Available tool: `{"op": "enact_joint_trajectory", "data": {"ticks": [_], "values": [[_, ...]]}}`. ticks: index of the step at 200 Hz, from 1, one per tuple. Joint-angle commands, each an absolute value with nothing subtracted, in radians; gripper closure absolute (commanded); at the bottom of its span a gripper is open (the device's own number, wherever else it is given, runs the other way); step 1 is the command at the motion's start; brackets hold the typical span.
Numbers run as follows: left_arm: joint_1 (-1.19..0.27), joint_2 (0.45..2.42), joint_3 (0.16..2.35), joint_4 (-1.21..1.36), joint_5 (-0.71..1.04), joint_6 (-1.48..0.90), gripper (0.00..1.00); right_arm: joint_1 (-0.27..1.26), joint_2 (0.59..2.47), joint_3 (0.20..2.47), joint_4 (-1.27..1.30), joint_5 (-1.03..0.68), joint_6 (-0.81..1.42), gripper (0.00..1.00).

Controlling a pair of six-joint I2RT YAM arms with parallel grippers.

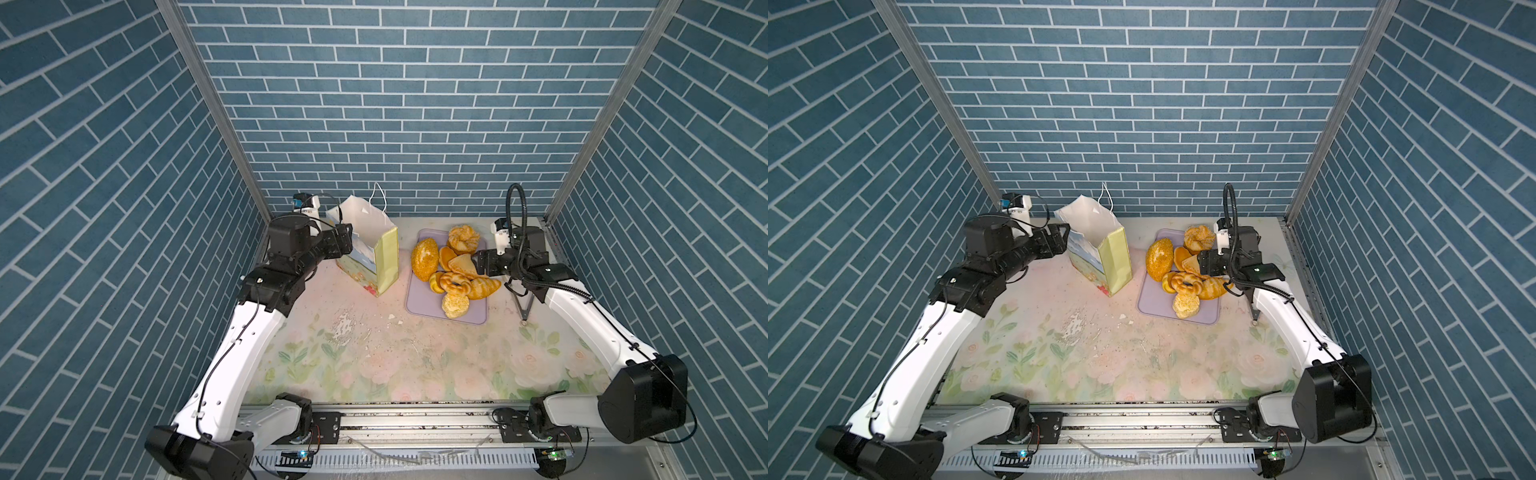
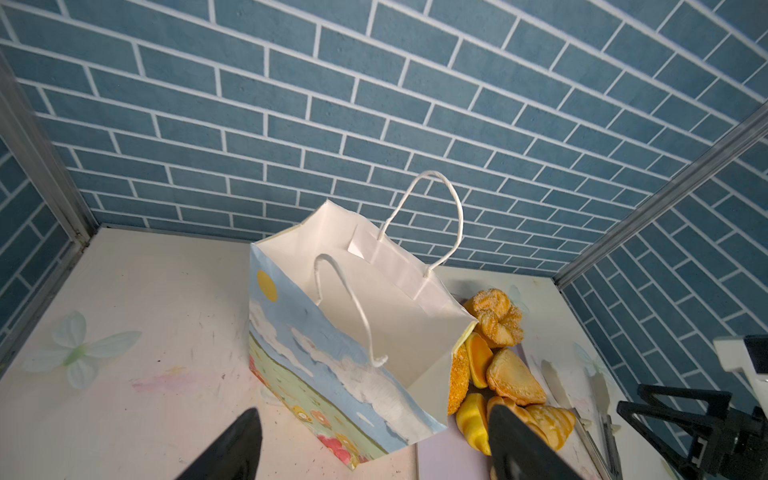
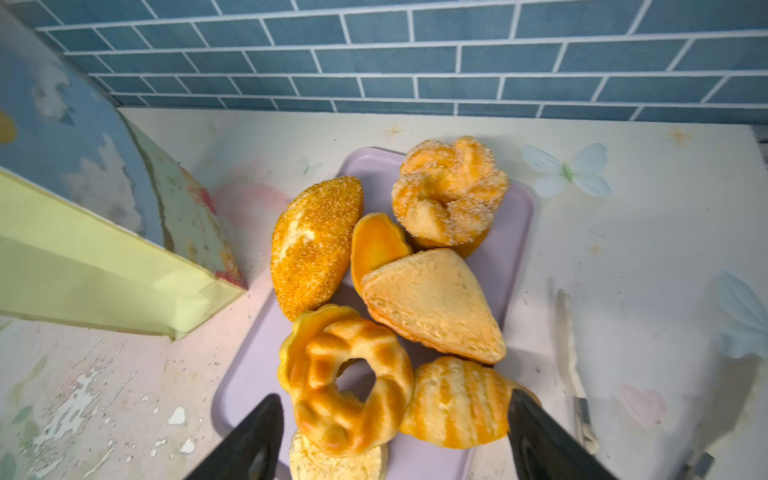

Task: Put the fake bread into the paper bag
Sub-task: 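Move the left gripper to the paper bag while the right moves over the tray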

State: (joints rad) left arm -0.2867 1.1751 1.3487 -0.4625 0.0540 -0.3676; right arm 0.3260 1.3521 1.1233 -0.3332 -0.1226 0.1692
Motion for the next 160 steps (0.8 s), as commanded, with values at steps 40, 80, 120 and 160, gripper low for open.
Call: {"op": "enact_joint_trajectory", "data": {"ticks": [40,80,120,160], "values": [[-0.334,1.390,1.553,-0.586,-0.032,-0.466,0.43,0.393,1.378,1.166,-0.395,-0.129,0.236,0.17],[-0.341,1.468,1.621,-0.680,-0.072,-0.462,0.63,0.398,1.363,1.163,-0.421,-0.112,0.242,0.17],[-0.341,1.482,1.646,-0.719,-0.066,-0.431,0.80,0.399,1.359,1.168,-0.423,-0.105,0.256,0.18],[-0.328,1.472,1.671,-0.790,-0.024,-0.372,0.94,0.399,1.339,1.172,-0.436,-0.094,0.264,0.18]]}}
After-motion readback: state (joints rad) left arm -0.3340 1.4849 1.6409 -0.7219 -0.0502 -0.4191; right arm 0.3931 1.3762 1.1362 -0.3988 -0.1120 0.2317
